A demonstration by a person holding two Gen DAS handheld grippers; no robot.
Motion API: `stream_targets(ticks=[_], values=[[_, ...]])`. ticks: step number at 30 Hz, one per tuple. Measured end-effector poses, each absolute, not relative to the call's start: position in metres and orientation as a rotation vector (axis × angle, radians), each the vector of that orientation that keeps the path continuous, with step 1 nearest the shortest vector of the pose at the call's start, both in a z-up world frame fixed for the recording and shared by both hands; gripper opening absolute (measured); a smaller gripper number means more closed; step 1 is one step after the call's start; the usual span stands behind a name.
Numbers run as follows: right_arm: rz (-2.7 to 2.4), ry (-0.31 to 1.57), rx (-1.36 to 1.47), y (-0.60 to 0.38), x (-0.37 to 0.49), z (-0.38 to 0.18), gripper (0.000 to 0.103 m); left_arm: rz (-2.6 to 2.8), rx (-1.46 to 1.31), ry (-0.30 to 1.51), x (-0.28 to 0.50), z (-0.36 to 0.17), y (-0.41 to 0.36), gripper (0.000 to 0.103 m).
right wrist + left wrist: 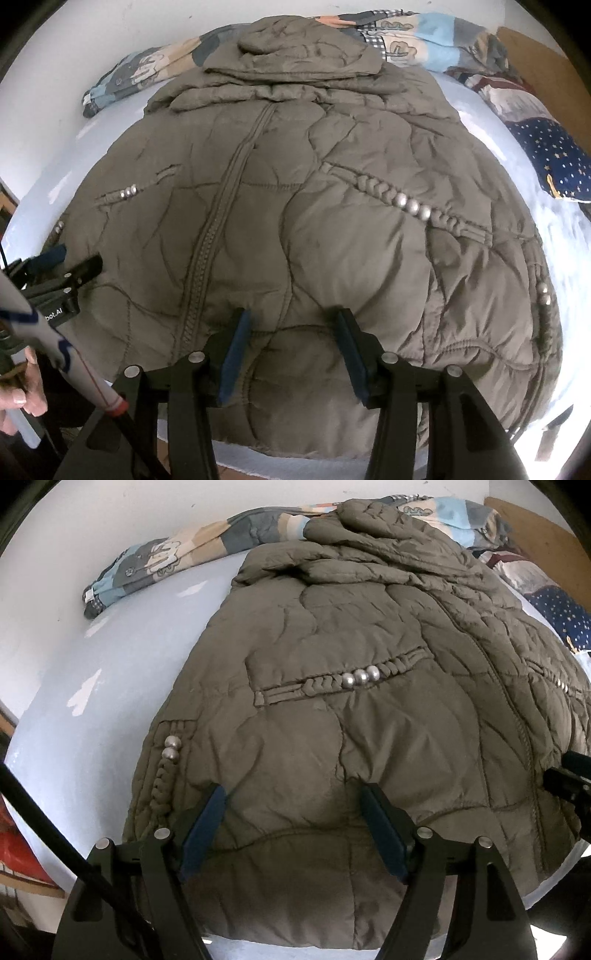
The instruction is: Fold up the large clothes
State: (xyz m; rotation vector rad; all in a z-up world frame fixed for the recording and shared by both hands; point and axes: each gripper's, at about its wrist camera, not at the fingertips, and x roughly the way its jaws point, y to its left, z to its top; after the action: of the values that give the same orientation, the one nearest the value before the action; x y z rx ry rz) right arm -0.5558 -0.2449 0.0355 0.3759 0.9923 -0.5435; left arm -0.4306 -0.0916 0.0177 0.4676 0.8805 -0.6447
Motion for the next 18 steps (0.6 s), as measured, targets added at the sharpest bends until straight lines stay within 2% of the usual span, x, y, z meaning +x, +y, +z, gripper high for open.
stream_targets(ticks=[18], values=[[-0.535,0.95,0.341,-0.2382,-0.5596,0.0273,0.057,-0.646,0.479,0.85,-0.4321,0.0114,-0.0878,0.084]])
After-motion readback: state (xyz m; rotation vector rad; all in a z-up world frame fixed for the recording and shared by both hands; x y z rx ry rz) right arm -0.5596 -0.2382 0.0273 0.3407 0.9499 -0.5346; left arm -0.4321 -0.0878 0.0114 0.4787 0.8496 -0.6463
